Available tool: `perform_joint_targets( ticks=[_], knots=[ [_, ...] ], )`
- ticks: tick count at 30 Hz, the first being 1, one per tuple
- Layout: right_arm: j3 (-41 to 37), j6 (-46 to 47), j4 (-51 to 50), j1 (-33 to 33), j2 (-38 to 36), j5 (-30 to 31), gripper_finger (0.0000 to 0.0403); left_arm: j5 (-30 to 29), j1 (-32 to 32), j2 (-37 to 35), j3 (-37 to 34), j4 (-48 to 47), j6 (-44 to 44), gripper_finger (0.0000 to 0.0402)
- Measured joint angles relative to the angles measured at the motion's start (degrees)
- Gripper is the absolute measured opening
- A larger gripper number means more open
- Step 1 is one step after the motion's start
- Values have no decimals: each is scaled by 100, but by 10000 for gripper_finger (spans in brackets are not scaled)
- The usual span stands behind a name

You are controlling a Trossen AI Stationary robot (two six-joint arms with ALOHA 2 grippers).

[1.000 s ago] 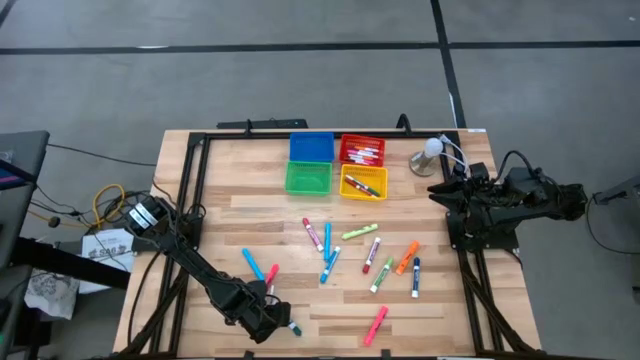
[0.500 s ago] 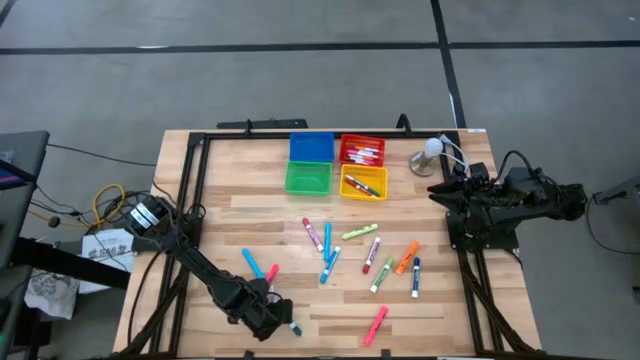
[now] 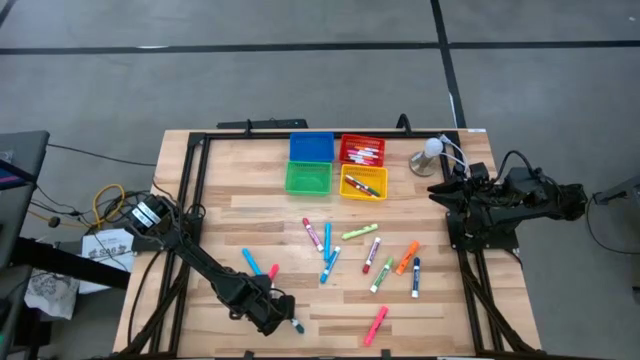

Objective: Pick & Place Markers
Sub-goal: Put the small purple marker into the yellow basket

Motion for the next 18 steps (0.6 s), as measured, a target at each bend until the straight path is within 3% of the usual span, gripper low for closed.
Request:
perform_joint_targets(
  ticks=[7, 18],
  knots=[
    [0, 0, 0, 0, 0, 0, 118, 39, 22, -2, -2, -90, -24, 35],
    [0, 0, 0, 2, 0, -1, 118, 13, -60, -4, -7, -96, -24, 42]
  ],
)
